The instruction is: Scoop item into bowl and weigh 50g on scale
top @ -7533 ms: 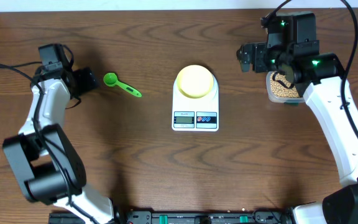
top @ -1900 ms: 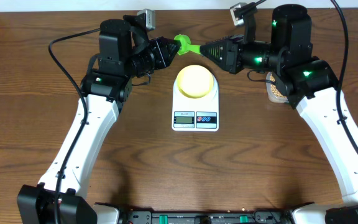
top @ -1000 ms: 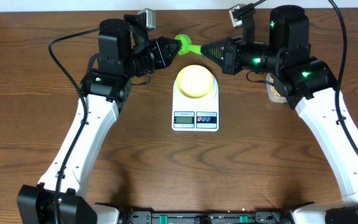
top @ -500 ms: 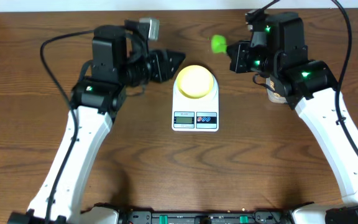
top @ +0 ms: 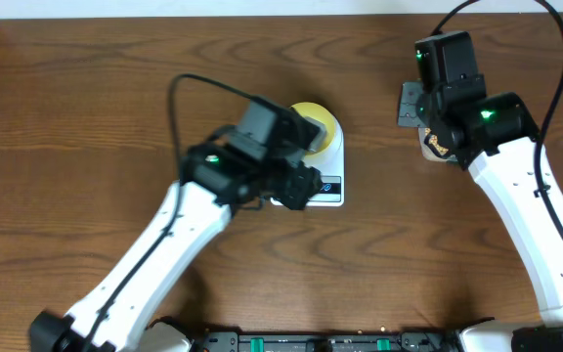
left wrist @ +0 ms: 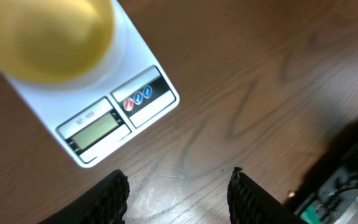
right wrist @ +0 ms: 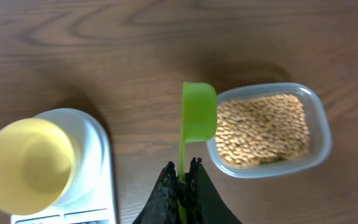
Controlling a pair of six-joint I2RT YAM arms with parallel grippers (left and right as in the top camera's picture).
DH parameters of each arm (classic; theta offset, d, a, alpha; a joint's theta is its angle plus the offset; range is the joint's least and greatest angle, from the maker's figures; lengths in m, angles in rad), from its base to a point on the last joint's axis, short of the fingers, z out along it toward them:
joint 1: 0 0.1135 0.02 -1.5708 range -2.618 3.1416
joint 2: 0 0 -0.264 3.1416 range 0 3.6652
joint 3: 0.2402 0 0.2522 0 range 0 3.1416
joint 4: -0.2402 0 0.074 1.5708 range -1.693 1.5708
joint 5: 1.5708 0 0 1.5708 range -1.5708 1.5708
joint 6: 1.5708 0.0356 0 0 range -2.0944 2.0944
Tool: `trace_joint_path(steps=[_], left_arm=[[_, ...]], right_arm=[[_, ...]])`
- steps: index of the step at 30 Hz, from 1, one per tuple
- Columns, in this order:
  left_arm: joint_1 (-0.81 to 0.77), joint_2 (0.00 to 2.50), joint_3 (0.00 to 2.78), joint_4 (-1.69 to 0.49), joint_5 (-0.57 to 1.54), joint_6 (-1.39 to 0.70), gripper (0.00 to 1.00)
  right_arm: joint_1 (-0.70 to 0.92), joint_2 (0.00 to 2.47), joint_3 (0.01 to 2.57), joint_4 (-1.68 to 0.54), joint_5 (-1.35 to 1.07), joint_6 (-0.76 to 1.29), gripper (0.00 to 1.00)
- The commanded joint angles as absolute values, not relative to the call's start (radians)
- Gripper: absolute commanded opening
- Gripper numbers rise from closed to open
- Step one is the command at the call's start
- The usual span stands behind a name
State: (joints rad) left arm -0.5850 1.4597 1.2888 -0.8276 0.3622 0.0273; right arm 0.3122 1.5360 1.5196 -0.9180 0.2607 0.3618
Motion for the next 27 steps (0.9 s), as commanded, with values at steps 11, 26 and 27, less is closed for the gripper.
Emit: trace_joint_path(steps=[11, 26, 27], left_arm=[[-0.662, 1.806, 1.28, -0.649, 0.257, 0.047, 0.73], [-0.695, 1.902, 1.279, -0.6, 0.235, 0.025, 0.73], [-0.7, 1.902, 1.279, -0.601, 0.233, 0.025, 0.73]], right_arm=[[0.287, 1.515, 1.543, -1.017, 0.305, 0.381, 0.01], [0.287, 1.515, 1.545, -1.033, 0.305, 0.381, 0.01], [0.287, 1.515, 1.546, -1.033, 0.304, 0.381, 0.01]])
